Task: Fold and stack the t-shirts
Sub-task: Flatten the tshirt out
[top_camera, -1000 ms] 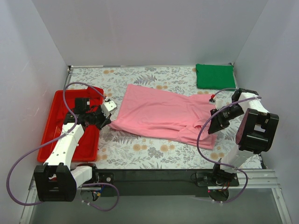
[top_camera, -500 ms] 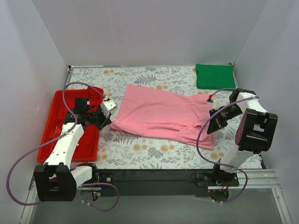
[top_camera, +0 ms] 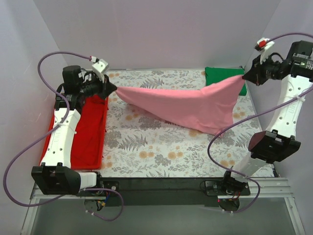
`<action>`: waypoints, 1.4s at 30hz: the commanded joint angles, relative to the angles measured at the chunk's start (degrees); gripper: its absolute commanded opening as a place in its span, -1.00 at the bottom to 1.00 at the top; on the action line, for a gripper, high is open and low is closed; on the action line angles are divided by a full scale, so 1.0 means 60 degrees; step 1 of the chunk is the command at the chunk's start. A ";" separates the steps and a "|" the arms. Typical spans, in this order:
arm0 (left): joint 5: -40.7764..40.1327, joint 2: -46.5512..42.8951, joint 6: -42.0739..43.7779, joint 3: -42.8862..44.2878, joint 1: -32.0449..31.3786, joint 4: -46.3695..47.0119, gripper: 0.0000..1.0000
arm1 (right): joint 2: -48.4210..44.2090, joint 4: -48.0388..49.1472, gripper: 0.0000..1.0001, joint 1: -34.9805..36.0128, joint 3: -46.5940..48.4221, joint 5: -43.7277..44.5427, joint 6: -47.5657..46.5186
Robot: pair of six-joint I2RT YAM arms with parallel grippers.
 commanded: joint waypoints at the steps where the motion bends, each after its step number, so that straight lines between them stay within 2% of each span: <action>1: -0.0213 0.0288 -0.1694 0.1341 -0.0002 0.1073 -1.00 | 0.0186 0.0734 -0.97 -0.0137 0.2182 -0.0553 0.0907; 4: -0.0521 0.0450 -0.2224 0.2498 -0.0002 0.1528 -1.00 | -0.0658 0.2097 -0.97 -0.0284 0.2149 -0.0070 0.1655; 6: -0.0595 0.0451 -0.2649 0.3083 -0.0002 0.1733 -1.00 | -0.1407 0.3839 -0.97 -0.0328 0.1491 0.0499 0.1948; 9: -0.0493 0.0086 -0.2986 0.3248 -0.0017 0.2055 -1.00 | -0.3047 0.6284 -0.97 -0.0343 -0.0222 0.1438 0.2212; 11: 0.0046 -0.0483 -0.2930 0.3145 -0.0002 0.2173 -1.00 | -0.4176 0.7746 -0.97 -0.0357 -0.1292 0.1921 0.2564; 12: 0.0528 -0.0762 -0.2841 0.3073 -0.0002 0.2231 -1.00 | -0.4469 0.8031 -0.97 -0.0357 -0.1470 0.2301 0.2608; 14: 0.0577 -0.1580 -0.2913 0.2750 -0.0032 0.2683 -1.00 | -0.5100 0.8529 -0.97 -0.0357 -0.1618 0.2872 0.2842; 22: -0.0213 -0.3794 -0.2621 0.2574 -0.0032 0.2730 -1.00 | -0.6902 0.9820 -0.97 -0.0357 -0.1531 0.4120 0.3634; 31: -0.1033 -0.4940 -0.2211 0.1974 -0.0032 0.2174 -1.00 | -0.7110 1.0085 -0.97 -0.0357 -0.0916 0.4517 0.2844; 37: -0.2265 -0.4517 -0.2064 0.1724 -0.0032 0.2071 -1.00 | -0.6919 1.0026 -0.97 -0.0357 -0.1864 0.3595 0.2931; 42: -0.1168 -0.3974 -0.2181 0.0906 -0.0032 0.1602 -1.00 | -0.6626 0.9603 -0.97 -0.0357 -0.3784 0.2014 0.2507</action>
